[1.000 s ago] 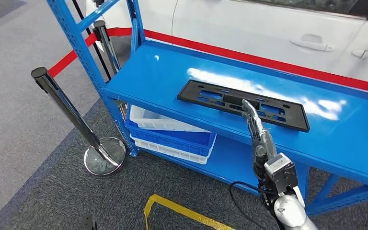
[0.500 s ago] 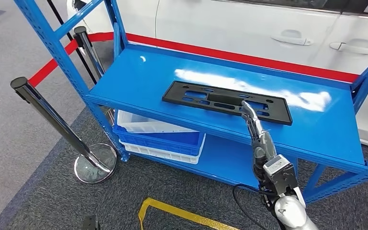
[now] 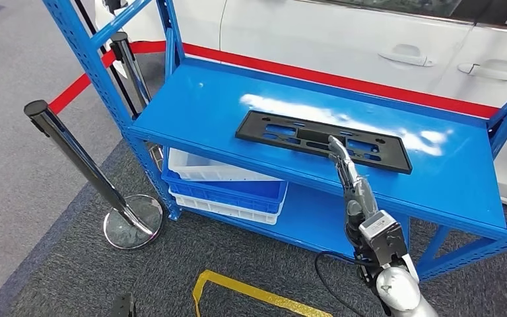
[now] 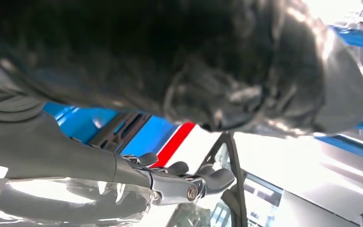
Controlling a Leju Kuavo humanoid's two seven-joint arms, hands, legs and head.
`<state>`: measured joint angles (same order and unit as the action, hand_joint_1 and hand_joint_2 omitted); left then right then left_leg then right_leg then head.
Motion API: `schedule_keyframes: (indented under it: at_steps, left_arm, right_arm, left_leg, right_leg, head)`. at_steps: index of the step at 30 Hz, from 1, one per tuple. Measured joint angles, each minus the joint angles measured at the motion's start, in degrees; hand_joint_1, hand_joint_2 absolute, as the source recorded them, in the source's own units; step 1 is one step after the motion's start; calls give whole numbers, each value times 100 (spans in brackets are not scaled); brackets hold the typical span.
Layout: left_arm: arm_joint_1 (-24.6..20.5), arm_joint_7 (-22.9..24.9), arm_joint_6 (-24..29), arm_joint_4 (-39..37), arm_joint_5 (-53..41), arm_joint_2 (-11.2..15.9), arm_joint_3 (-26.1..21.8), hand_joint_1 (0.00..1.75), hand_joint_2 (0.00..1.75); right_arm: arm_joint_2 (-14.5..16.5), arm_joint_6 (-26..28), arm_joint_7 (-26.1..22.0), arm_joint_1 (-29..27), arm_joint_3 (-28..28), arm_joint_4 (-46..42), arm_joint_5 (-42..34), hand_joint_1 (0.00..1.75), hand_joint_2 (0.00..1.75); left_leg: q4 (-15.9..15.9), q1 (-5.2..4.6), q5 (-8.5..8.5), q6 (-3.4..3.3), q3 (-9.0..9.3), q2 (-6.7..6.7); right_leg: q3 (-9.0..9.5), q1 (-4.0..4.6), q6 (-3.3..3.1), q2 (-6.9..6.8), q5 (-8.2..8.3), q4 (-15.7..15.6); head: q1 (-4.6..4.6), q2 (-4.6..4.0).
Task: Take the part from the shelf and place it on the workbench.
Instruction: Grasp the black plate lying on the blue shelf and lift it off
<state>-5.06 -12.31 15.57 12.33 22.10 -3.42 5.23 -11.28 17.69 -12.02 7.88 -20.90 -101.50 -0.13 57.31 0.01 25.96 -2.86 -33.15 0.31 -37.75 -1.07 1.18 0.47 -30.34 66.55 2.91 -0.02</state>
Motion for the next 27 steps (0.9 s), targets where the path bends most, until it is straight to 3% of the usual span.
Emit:
schedule_keyframes:
  at_steps: [2,3,4,6,7,9,10,11,12,15,17,21,23,25,26,27]
  left_arm:
    - [4,-10,-25,0,0,5,12,0,0]
    - [6,-38,-37,0,4,5,25,0,0]
    - [8,-68,-43,0,14,7,46,0,0]
    - [6,-117,-27,0,31,6,81,0,0]
    - [4,-116,-18,0,36,8,94,0,0]
    - [5,-101,-9,0,36,7,104,0,0]
    - [10,-91,-4,0,36,7,110,0,0]
    - [15,-84,3,0,37,7,114,0,0]
    - [19,-78,12,0,37,8,118,0,0]
    - [12,-74,26,0,35,30,124,0,0]
    - [3,-77,23,0,26,49,128,0,0]
    - [18,-121,-1,0,13,49,133,0,0]
    - [10,-162,-9,0,5,45,136,0,0]
    - [3,-190,-1,0,2,46,138,0,0]
    - [5,-193,5,0,2,46,138,0,0]
    - [11,-196,15,0,2,45,139,0,0]
  right_arm:
    - [0,-69,24,12,-11,8,18,0,0]
    - [0,-123,37,52,-26,12,31,0,0]
    - [0,-186,54,99,-60,17,43,0,0]
    - [1,-255,66,193,-124,19,58,0,0]
    - [1,-272,70,204,-151,20,67,0,0]
    - [2,-281,72,205,-184,22,93,0,0]
    - [2,-282,74,203,-202,28,105,0,0]
    - [2,-283,78,201,-221,35,116,0,0]
    - [2,-283,82,200,-236,42,127,0,0]
    - [2,-283,87,203,-257,47,158,0,0]
    - [2,-283,95,204,-260,46,167,0,0]
    - [1,-283,107,203,-266,44,170,0,0]
    - [-1,-283,110,209,-271,45,170,0,0]
    - [-3,-281,116,194,-278,52,170,0,0]
    - [-4,-280,118,179,-281,56,171,0,0]
    - [-4,-279,120,169,-283,60,174,0,0]
  left_leg:
    - [12,-7,1,-10,-10,4]
    - [51,-4,20,4,-18,6]
    - [110,-8,46,58,-48,6]
    - [341,-4,196,202,-156,-5]
    - [558,-1,326,269,-266,-10]
    - [1207,21,651,328,-564,-12]
    - [1512,30,751,342,-711,-12]
    - [1659,32,747,345,-788,-12]
    - [1607,33,641,336,-774,-12]
    - [597,4,126,225,-322,-21]
    - [191,-36,51,153,-139,-26]
    - [6,-30,-17,62,-37,-17]
    - [-94,1,-59,21,32,0]
    - [-89,-6,-47,-10,38,5]
    - [-72,-9,-34,-14,35,6]
    - [-49,-8,-15,-11,33,6]
  right_leg:
    - [-207,-7,18,-1,-144,480]
    - [-125,-22,28,-11,-45,348]
    - [-32,-33,-12,-14,63,173]
    - [318,-51,-118,-20,376,-562]
    - [314,-48,-181,-15,373,-580]
    - [304,-45,-204,-19,375,-580]
    - [301,-41,-213,-20,374,-580]
    - [303,-36,-215,-19,372,-579]
    - [307,-31,-216,-14,370,-579]
    - [323,-15,-209,3,370,-589]
    - [318,-20,-167,7,381,-614]
    - [333,-27,-34,-4,369,-635]
    - [163,-13,-6,-20,130,-244]
    - [-180,-6,10,-22,-186,457]
    - [-312,-8,19,-23,-245,709]
    - [-350,-11,28,-24,-194,768]
  head:
    - [1,0]
    - [0,0]
    - [2,0]
    - [24,0]
    - [41,0]
    - [68,1]
    - [68,1]
    - [69,1]
    - [70,1]
    - [68,1]
    - [67,1]
    - [65,0]
    - [56,1]
    - [53,1]
    - [53,1]
    - [52,1]
